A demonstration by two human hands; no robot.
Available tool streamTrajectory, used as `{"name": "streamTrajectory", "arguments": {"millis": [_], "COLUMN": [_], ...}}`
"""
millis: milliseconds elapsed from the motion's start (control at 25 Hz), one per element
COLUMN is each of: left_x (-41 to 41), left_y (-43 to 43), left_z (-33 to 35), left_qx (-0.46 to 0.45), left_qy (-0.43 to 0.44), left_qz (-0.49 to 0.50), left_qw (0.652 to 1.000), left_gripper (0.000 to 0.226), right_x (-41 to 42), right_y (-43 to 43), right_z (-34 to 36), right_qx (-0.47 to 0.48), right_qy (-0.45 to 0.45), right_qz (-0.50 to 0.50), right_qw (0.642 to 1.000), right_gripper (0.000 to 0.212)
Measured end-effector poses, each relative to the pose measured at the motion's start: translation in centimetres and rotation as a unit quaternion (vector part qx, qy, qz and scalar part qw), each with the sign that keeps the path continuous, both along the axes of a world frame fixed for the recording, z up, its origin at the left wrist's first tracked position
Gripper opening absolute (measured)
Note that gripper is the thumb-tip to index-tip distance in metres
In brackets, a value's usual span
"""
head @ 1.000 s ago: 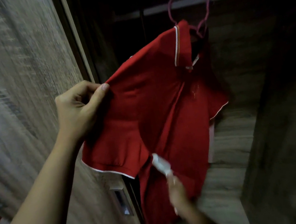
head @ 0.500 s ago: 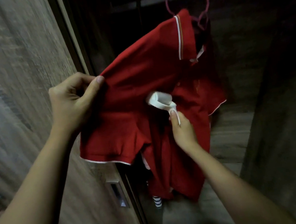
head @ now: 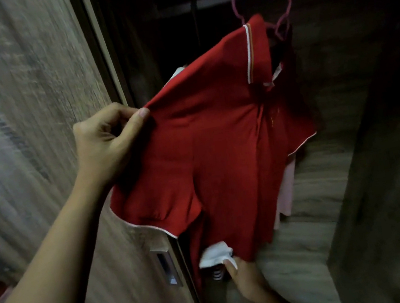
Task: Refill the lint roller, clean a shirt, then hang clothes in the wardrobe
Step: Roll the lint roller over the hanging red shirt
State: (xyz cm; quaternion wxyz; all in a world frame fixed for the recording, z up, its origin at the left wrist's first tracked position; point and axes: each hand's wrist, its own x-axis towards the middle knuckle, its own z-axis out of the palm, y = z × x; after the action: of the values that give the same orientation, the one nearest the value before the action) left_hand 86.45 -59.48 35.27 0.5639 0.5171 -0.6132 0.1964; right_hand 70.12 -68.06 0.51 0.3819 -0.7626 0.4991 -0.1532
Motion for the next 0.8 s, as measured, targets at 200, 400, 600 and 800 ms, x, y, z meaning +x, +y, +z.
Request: {"name": "streamTrajectory", "arguments": {"millis": [200, 400, 600, 800], "left_x": [0.2, 0.4, 0.5, 0.2], "left_y": [-0.1, -0.1, -0.1, 0.0], "left_z": [-0.2, -0.3, -0.2, -0.1], "left_qx": [-0.012, -0.012, -0.018, -0.012], "left_qy": [0.002, 0.024, 0.026, 0.025], "left_qz": [-0.006, -0.011, -0.001, 0.008], "left_qw": [1.000, 1.000, 0.999, 1.000], "left_gripper": [0.010, 0.009, 0.011, 0.010], "right_x": [-2.8, -4.2, -2.8, -1.9], "right_y": [-5.7, -10.3, -7.3, -3.2], "right_z": [8.7, 18.1, 15.8, 8.4], "right_qx": [-0.107, -0.208, -0.179, -0.058], "right_qy": [-0.170, -0.263, -0.255, -0.154], "right_qz": [-0.122, -0.173, -0.141, -0.079], "right_qw": [0.972, 0.926, 0.940, 0.983], "right_gripper": [0.027, 0.035, 0.031, 0.031]}}
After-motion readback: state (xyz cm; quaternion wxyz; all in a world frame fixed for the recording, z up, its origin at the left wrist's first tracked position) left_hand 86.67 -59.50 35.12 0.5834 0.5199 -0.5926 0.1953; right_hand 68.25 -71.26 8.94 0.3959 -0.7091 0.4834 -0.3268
